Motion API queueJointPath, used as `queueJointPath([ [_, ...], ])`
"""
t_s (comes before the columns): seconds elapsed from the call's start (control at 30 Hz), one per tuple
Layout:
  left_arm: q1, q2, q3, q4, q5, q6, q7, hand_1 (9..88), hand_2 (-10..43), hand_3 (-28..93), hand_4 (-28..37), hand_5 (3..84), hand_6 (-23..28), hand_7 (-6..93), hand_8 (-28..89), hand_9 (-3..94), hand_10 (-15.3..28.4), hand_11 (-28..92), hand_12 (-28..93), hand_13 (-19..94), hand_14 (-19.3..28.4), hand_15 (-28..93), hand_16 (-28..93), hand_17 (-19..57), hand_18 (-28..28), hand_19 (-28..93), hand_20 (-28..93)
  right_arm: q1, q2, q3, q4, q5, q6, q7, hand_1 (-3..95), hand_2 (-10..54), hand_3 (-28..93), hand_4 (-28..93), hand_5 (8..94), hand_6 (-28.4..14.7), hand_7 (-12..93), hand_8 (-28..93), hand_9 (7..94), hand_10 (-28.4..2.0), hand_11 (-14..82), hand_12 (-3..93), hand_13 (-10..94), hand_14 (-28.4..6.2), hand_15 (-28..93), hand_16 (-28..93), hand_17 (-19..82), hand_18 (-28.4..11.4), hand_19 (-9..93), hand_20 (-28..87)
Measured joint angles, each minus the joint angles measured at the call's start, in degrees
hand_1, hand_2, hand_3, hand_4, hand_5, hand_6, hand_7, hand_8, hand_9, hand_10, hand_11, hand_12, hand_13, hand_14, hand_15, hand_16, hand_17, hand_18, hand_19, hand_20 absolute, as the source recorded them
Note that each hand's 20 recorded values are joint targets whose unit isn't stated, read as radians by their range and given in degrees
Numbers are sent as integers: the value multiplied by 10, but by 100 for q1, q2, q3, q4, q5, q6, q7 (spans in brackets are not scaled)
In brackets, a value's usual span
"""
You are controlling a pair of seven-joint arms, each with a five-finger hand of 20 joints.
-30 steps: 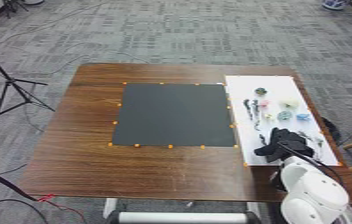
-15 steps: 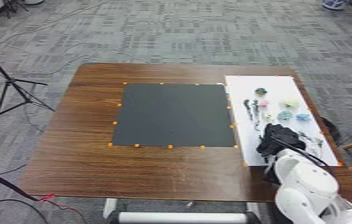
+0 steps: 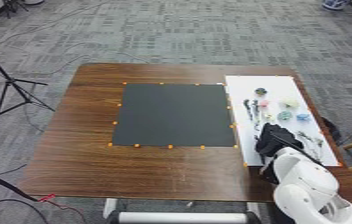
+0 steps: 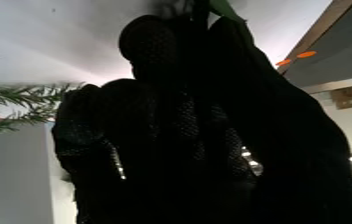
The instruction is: Arrange flowers
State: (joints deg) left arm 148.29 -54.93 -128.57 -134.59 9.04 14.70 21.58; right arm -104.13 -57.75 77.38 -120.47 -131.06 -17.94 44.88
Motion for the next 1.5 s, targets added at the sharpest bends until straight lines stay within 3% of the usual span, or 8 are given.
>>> queueJointPath([
  [0.17,56,-16,-36,7,-94,0,40,209,178,664,-283,353,78,48,-66,285,119,81,93,204,110,162,-52,-32,102,195,99,-227,26,-24,-60,-24,562,12,558,-95,745,-223,842,-1,302,228,884,-99,195,511,720,-109,666,459,409,-283,904,403],
  [0.33,111,-57,-84,18,-225,-5,58,252,212,510,-283,354,78,43,-65,285,122,73,94,201,113,160,-50,-34,103,193,100,-490,95,-37,-218,24,1017,10,537,-95,763,-211,843,-2,303,235,886,-98,198,517,727,-110,666,462,414,-283,912,401],
  [0.57,184,-73,-102,46,-329,-5,95,295,216,420,-283,353,78,39,-62,285,121,68,97,200,113,153,-47,-34,103,190,101,-88,217,-652,-172,642,2443,-126,534,-95,761,-202,845,-3,304,238,887,-98,202,521,730,-113,668,459,414,-284,914,400],
  [0.9,207,-110,-146,147,-344,-6,64,297,217,408,-283,348,77,34,-61,282,121,63,100,196,114,146,-44,-37,104,192,102,1772,-121,-1830,369,1529,2389,-350,534,-95,761,-194,849,-6,303,240,890,-101,210,523,734,-121,675,455,420,-284,921,398],
  [1.03,150,-107,-102,231,-345,-7,28,300,215,402,-283,347,77,32,-61,281,121,62,101,195,114,143,-42,-36,104,189,101,2508,-471,-2264,896,2485,2481,-281,536,-95,760,-192,851,-7,301,241,891,-102,214,525,734,-123,678,451,421,-284,922,397],
  [1.2,43,-97,-76,334,-344,-8,-47,290,215,421,-283,347,77,31,-60,281,122,62,103,194,113,140,-39,-38,104,189,102,3166,-867,-2883,1448,2358,2485,-166,536,-95,761,-191,853,-8,299,242,892,-101,215,523,735,-125,681,446,423,-284,923,396],
  [1.5,-86,35,16,431,-319,-8,-117,255,205,509,-283,347,77,33,-61,282,123,63,103,194,114,142,-38,-38,104,188,103,3785,-1491,-3744,2141,2061,2348,-50,546,-95,756,-206,857,-11,295,241,891,-100,218,522,735,-126,686,440,424,-284,924,393],
])
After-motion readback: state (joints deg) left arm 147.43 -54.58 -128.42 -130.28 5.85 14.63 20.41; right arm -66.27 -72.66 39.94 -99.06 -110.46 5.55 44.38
